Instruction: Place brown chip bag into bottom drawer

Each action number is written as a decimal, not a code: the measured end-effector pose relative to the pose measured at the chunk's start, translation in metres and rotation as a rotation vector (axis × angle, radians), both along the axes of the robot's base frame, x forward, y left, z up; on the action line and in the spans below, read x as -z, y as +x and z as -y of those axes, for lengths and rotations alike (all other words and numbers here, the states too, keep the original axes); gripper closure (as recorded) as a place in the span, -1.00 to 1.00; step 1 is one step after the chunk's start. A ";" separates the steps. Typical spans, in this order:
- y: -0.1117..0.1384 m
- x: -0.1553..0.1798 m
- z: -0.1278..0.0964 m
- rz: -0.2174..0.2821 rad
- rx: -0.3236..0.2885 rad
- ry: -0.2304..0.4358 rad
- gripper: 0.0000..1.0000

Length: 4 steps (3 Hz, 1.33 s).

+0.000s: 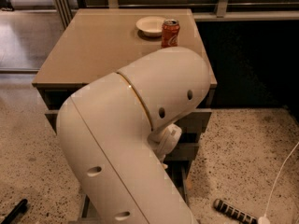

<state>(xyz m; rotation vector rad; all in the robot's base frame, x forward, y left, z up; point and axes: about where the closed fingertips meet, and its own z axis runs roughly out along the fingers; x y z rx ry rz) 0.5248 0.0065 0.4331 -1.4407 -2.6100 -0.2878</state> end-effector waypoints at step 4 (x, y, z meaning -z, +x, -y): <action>0.005 0.011 -0.005 0.107 0.002 -0.027 1.00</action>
Offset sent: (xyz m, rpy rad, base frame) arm -0.0316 0.0152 -0.0260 -0.0277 -0.3594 -0.0353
